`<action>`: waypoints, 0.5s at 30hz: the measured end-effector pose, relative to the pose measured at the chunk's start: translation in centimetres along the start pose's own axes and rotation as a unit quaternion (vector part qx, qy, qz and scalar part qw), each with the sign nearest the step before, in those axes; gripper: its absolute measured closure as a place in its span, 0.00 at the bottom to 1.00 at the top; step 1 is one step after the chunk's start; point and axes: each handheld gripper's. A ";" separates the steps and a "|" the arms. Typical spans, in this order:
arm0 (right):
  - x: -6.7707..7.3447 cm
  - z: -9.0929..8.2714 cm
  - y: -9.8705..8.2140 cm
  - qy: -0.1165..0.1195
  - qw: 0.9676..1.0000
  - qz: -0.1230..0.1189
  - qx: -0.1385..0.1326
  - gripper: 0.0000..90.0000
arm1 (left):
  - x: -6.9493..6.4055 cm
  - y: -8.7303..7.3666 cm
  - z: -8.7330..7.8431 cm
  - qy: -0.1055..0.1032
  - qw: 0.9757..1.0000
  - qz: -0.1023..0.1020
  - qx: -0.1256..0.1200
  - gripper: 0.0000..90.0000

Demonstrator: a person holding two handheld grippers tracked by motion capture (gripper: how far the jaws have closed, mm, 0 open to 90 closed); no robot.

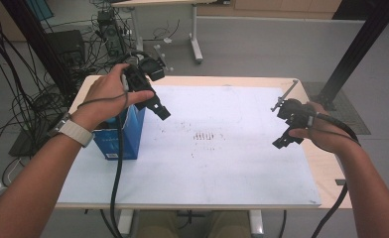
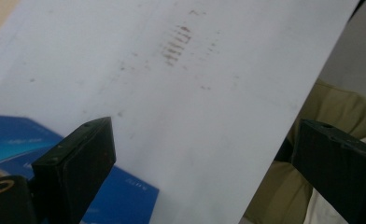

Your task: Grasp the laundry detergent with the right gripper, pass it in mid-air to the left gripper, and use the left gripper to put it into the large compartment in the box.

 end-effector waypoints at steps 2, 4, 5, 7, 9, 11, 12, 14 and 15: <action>0.1 -0.2 0.0 0.000 1.000 -0.001 -0.005 0.08 | -0.4 0.3 0.6 -0.004 1.000 0.010 0.000 0.08; 0.2 -0.3 0.1 0.000 1.000 -0.001 -0.012 0.08 | -0.9 0.6 1.4 -0.013 1.000 0.023 -0.003 0.08; 0.2 -0.4 0.1 0.000 1.000 -0.003 -0.015 0.08 | -1.1 0.7 1.7 -0.015 0.999 0.029 -0.003 0.08; 0.3 -0.5 0.1 0.004 1.000 -0.001 -0.018 0.08 | -1.5 0.8 2.5 -0.021 0.999 0.040 -0.004 0.08; 0.3 -0.5 0.1 0.002 1.000 -0.004 -0.019 0.08 | -1.9 1.0 3.3 -0.030 0.998 0.046 -0.004 0.08; 0.3 -0.5 0.2 0.003 1.000 -0.005 -0.020 0.08 | -2.1 1.0 4.0 -0.029 0.998 0.050 0.000 0.08; 0.4 -0.5 0.2 0.003 1.000 -0.003 -0.020 0.08 | -2.2 1.1 4.4 -0.029 0.998 0.053 0.003 0.08; 0.4 -0.5 0.2 0.002 1.000 -0.005 -0.021 0.08 | -2.3 1.1 5.1 -0.031 0.998 0.057 0.006 0.08; 0.5 -0.5 0.2 0.002 1.000 -0.005 -0.021 0.08 | -2.5 1.1 5.4 -0.030 0.998 0.058 0.008 0.08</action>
Point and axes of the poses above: each handheld gripper's, and its own axes: z roughly forward along the jaws, y roughly out of its top, x roughly to its left, and after that the axes turned 6 degrees about y, right-handed
